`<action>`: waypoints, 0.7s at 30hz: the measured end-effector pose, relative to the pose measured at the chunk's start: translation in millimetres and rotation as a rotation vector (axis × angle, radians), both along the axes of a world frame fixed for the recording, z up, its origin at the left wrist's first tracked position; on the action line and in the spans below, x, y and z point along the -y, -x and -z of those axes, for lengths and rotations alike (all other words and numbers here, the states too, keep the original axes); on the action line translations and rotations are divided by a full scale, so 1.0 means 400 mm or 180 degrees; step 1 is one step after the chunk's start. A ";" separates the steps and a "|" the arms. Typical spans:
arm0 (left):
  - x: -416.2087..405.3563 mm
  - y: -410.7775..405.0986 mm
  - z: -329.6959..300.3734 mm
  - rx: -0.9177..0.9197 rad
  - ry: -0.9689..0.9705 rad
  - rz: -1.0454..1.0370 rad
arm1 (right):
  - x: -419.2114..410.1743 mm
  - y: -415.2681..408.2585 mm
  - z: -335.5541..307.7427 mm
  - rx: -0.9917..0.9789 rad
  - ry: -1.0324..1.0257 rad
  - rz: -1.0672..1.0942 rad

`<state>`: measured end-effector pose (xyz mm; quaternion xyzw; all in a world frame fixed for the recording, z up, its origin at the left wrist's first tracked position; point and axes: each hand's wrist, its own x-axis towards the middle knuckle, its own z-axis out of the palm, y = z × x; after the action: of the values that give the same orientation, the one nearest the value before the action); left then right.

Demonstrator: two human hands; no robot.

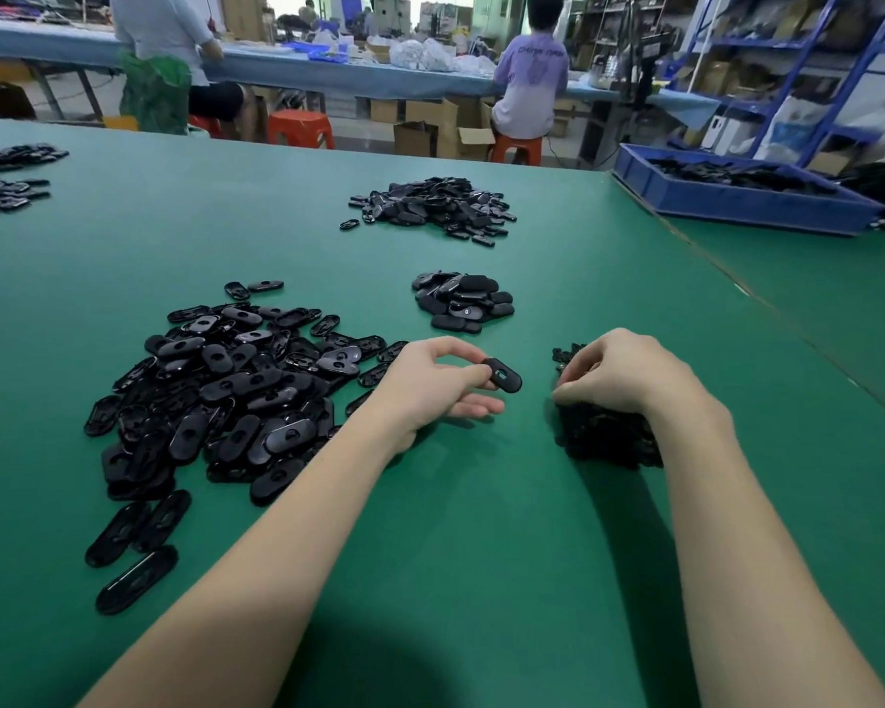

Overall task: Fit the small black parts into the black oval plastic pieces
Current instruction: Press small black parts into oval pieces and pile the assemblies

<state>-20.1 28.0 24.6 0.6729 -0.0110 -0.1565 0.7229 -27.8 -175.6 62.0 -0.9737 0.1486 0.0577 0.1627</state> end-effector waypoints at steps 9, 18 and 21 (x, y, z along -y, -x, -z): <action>-0.005 -0.005 0.000 -0.0032 0.0052 -0.0027 | -0.027 0.000 0.005 -0.0004 0.0309 0.0087; -0.009 -0.016 0.007 0.0024 0.0090 -0.0185 | -0.017 -0.012 0.015 0.0483 -0.1764 -0.0123; -0.008 -0.016 0.005 0.0099 -0.0026 -0.0182 | -0.030 -0.009 0.019 0.0493 -0.2462 -0.0283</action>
<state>-13.7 31.3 22.5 0.6783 -0.0022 -0.1253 0.7240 -24.1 -163.7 54.6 -0.8475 0.0609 0.0428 0.5255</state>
